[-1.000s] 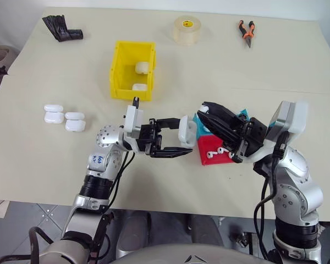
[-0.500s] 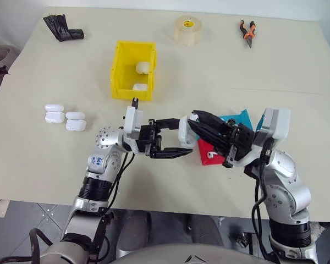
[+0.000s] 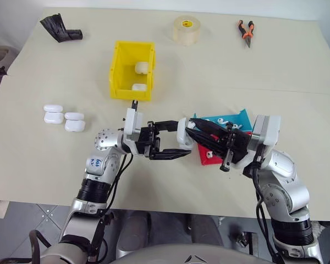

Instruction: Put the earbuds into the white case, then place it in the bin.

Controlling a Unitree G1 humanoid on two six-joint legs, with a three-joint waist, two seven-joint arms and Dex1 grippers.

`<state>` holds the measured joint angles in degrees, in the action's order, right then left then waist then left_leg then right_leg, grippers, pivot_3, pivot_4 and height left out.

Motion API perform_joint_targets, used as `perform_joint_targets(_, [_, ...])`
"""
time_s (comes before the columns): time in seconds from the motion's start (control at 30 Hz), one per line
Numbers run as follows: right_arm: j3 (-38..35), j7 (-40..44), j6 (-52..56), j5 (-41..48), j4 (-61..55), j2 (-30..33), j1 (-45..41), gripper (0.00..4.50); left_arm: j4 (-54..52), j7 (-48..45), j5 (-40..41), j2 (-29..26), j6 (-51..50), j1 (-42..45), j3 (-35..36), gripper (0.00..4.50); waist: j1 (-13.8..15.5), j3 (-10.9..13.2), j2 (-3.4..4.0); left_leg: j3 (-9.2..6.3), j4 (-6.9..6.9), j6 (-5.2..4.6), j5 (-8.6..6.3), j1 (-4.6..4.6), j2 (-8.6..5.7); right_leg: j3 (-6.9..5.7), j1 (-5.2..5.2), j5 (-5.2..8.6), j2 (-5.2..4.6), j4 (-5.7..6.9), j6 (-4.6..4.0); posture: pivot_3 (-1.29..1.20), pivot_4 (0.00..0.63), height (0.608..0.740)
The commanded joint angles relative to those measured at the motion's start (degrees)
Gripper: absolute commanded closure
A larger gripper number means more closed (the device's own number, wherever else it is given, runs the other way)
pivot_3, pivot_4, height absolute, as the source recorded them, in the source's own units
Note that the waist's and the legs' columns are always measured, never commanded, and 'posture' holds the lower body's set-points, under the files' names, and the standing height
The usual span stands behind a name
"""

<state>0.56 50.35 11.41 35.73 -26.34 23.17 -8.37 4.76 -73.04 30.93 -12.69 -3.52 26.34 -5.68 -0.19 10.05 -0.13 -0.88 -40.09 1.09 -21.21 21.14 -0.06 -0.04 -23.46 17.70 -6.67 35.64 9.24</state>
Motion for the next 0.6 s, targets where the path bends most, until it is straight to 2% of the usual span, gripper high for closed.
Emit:
perform_joint_targets(0.03, [0.19,1.45,2.57,1.62,0.28,1.97,-0.37,2.6,-3.36,0.59,1.33,0.97,1.19,0.91,0.43,1.72,0.07,0.0,0.0,0.0,0.0,0.0,0.0,0.0,0.0,0.0,0.0,0.0,0.0,0.0,0.0,0.0,0.15,0.74])
perform_joint_targets(0.27, [-4.42,4.31,6.55,7.29,-2.14,8.62,-1.96,0.2,-3.5,0.74,0.74,-0.55,0.72,0.06,0.59,1.72,0.07,0.0,0.0,0.0,0.0,-0.01,0.0,0.01,0.0,0.0,0.0,0.0,-0.01,-0.02,0.0,0.0,0.15,0.74])
perform_joint_targets(0.3, [-6.33,4.87,6.79,7.85,-2.39,10.4,-1.94,0.02,-3.5,1.02,0.74,-0.84,0.74,-0.14,0.88,1.72,0.07,0.0,0.0,0.0,0.0,0.0,0.0,0.01,0.0,0.0,0.01,0.0,-0.01,-0.02,0.0,0.0,0.15,0.74])
perform_joint_targets(0.43, [-14.02,8.25,5.41,7.67,0.51,16.38,1.31,0.02,-3.14,1.58,-0.18,-1.9,1.7,-0.8,1.32,1.72,0.32,0.0,-0.01,-0.01,0.0,-0.03,-0.01,0.03,-0.02,0.01,0.01,0.0,-0.03,-0.04,0.0,0.0,0.15,0.74])
perform_joint_targets(0.6, [-21.3,17.23,-5.06,-0.22,11.56,22.21,9.34,0.02,-2.49,3.01,-1.4,-2.76,3.99,-2.26,2.42,1.72,0.52,0.01,-0.01,0.08,0.03,-0.06,-0.03,0.03,-0.03,0.02,0.05,0.0,-0.02,-0.11,0.0,0.0,0.15,0.74])
